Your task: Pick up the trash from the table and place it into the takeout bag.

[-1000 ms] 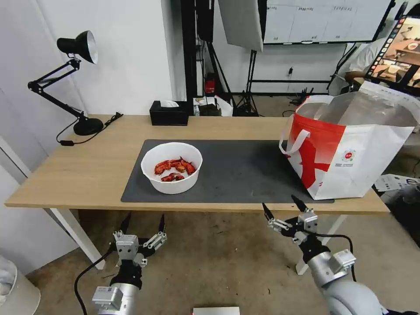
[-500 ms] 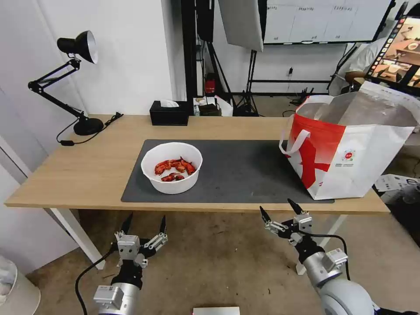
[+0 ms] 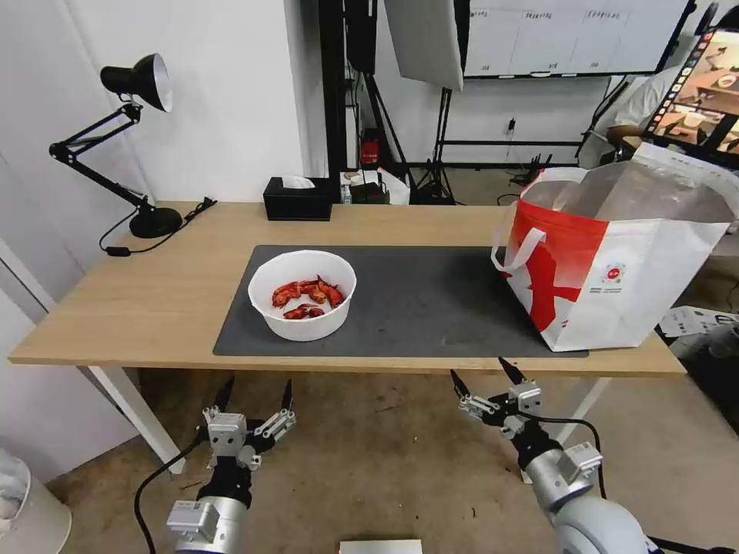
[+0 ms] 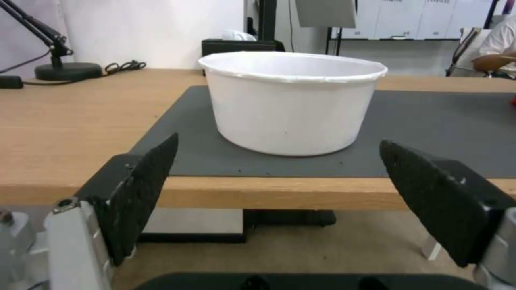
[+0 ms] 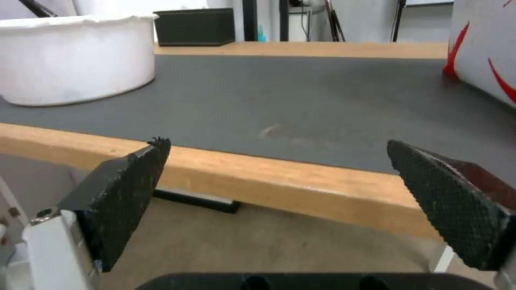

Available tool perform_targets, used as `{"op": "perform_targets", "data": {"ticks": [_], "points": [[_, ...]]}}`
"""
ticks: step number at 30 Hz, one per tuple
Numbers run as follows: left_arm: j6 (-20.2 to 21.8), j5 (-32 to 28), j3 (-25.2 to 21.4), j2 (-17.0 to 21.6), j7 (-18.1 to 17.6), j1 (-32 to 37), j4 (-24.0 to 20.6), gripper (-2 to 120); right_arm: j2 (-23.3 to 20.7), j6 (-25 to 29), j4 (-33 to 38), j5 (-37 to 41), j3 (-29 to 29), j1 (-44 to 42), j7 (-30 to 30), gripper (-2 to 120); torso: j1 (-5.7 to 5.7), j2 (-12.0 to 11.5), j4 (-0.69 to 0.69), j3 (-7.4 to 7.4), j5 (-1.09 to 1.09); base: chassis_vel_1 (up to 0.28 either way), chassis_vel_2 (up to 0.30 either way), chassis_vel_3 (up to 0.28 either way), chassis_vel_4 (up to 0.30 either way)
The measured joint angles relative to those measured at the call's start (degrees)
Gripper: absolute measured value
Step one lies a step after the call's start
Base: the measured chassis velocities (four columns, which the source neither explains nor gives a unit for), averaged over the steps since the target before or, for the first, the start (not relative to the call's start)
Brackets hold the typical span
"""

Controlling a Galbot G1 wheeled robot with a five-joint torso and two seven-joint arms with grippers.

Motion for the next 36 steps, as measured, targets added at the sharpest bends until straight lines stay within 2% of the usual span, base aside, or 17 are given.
{"op": "perform_targets", "data": {"ticks": [8,14,17,18,21,22,24,25,26,27,28,29,31,32,33,34,36], "points": [[-0.8,0.9,0.5,-1.8,0.4,0.2,-0.3,100,-0.1,-0.2,0.3,0.7,0.0,-0.8,0.0,100,0.0,0.0,0.0,0.0,0.0,0.0,0.0,0.0,0.0],[-0.9,1.0,0.4,-1.6,0.3,0.1,-0.5,100,-0.1,-0.2,0.3,0.7,0.0,-0.8,0.0,100,0.0,0.0,0.0,0.0,0.0,0.0,0.0,0.0,0.0],[1.7,-0.5,-1.3,-0.4,-3.3,-1.6,-1.8,100,-0.1,-0.3,0.4,0.7,0.1,-0.8,0.0,100,0.0,0.0,0.01,0.0,-0.01,0.0,0.0,0.0,0.0],[1.7,-0.5,-1.3,-0.4,-3.3,-1.6,-1.8,100,-0.1,-0.3,0.4,0.7,0.1,-0.8,0.0,100,0.0,0.0,0.01,0.0,-0.01,0.0,0.0,0.0,0.0],[6.9,-9.5,-6.2,3.7,-6.3,-5.5,-4.5,100,-0.1,-0.3,0.4,0.7,0.1,-0.8,0.0,100,0.0,0.0,0.0,0.0,-0.01,0.0,0.0,0.0,0.0],[6.9,-9.5,-6.2,3.7,-6.3,-5.5,-4.5,100,-0.1,-0.3,0.4,0.7,0.1,-0.8,0.0,100,0.0,0.0,0.0,0.0,-0.01,0.0,0.0,0.0,0.0],[15.0,-22.9,-10.0,7.7,-11.0,-8.2,-7.5,100,-0.1,-0.3,0.4,0.7,0.1,-0.8,0.0,100,0.0,0.0,0.01,0.0,-0.02,0.0,0.0,0.0,0.0],[21.1,-32.5,-13.1,10.7,-14.6,-10.5,-9.1,100,-0.1,-0.3,0.4,0.7,0.1,-0.8,0.0,100,0.0,0.0,0.0,0.0,-0.02,0.0,0.0,0.0,0.0],[21.1,-32.5,-13.1,10.7,-14.6,-10.5,-9.1,100,-0.1,-0.3,0.4,0.7,0.1,-0.8,0.0,100,0.0,0.0,0.0,0.0,-0.02,0.0,0.0,0.0,0.0],[26.6,-42.2,-16.5,13.9,-18.2,-12.9,-10.1,100,-0.1,-0.3,0.4,0.7,0.1,-0.8,0.0,100,0.0,0.0,0.0,0.0,-0.02,0.0,0.0,0.0,0.0],[30.1,-49.0,-19.1,16.2,-20.8,-14.8,-10.2,100,-0.1,-0.3,0.4,0.7,0.1,-0.8,0.1,100,0.0,0.0,0.0,0.0,-0.02,0.0,0.0,0.0,0.0],[30.1,-49.0,-19.1,16.2,-20.8,-14.8,-10.2,100,-0.1,-0.3,0.4,0.7,0.1,-0.8,0.1,100,0.0,0.0,0.0,0.0,-0.02,0.0,0.0,0.0,0.0],[35.4,-65.5,-22.6,22.2,-25.7,-19.6,-8.8,100,-0.1,-0.3,0.4,0.7,0.1,-0.8,0.1,100,0.0,0.0,0.01,0.0,-0.01,0.0,0.0,0.0,0.0],[36.2,-68.2,-22.8,23.1,-26.1,-20.5,-8.3,100,-0.1,-0.3,0.4,0.7,0.1,-0.8,0.0,100,0.01,0.0,0.01,0.0,-0.01,0.0,0.0,0.0,0.0],[36.2,-68.2,-22.8,23.1,-26.1,-20.5,-8.3,100,-0.1,-0.3,0.4,0.7,0.1,-0.8,0.0,100,0.01,0.0,0.01,0.0,-0.01,0.0,0.0,0.0,0.0],[39.5,-79.3,-23.3,26.6,-28.0,-24.1,-5.8,100,-0.1,-0.3,0.4,0.7,0.1,-0.8,0.1,100,0.0,0.0,0.01,0.01,-0.03,0.0,0.0,0.0,0.0],[42.7,-87.8,-22.6,29.2,-28.8,-28.2,-2.9,100,-0.1,-0.3,0.4,0.7,0.1,-0.8,0.1,100,0.01,0.0,0.0,0.01,-0.01,0.0,0.0,0.0,0.0]]}}
